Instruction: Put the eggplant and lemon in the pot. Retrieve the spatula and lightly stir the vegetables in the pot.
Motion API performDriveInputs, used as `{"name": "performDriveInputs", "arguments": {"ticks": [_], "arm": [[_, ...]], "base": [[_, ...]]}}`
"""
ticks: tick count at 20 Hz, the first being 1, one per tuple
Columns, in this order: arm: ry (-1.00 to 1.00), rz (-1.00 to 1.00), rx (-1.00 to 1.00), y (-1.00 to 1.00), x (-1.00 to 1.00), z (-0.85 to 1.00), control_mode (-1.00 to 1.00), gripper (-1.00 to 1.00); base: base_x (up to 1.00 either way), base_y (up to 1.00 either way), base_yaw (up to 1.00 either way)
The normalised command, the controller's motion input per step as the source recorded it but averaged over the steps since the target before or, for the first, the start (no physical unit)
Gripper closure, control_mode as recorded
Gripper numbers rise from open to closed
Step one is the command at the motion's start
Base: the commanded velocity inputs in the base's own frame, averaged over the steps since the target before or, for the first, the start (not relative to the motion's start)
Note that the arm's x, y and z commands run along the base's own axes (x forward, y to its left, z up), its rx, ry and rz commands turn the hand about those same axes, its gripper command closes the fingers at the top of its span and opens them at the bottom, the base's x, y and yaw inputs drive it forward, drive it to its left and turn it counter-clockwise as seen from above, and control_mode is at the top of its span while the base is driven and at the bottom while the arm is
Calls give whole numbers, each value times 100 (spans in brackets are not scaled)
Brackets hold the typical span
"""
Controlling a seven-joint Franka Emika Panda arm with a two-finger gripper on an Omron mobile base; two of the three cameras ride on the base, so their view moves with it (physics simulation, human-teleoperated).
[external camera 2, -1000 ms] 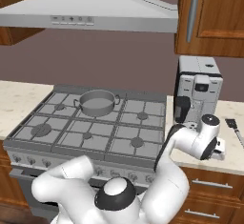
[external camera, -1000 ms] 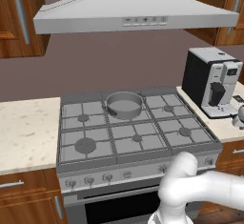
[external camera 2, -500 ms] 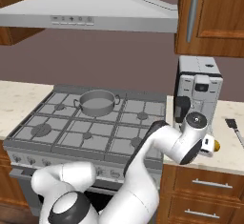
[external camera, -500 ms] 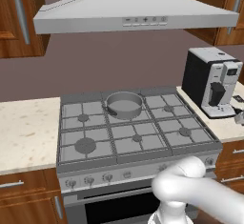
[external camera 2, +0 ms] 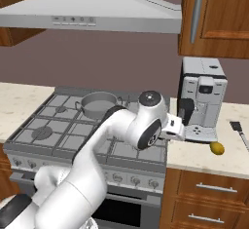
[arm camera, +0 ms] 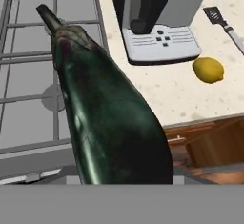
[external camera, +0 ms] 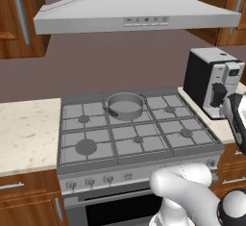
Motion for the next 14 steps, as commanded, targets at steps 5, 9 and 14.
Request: {"name": "performDriveInputs", "arguments": {"ticks": [5,9,14], "arm": [[1,12,-6,100,23,50,-100,100],[2,18,-3,99,76,7,-100,100],[8,18,0,86,100,6,-100,100]], "base": [[0,0,0],[0,0,0],[0,0,0]]}}
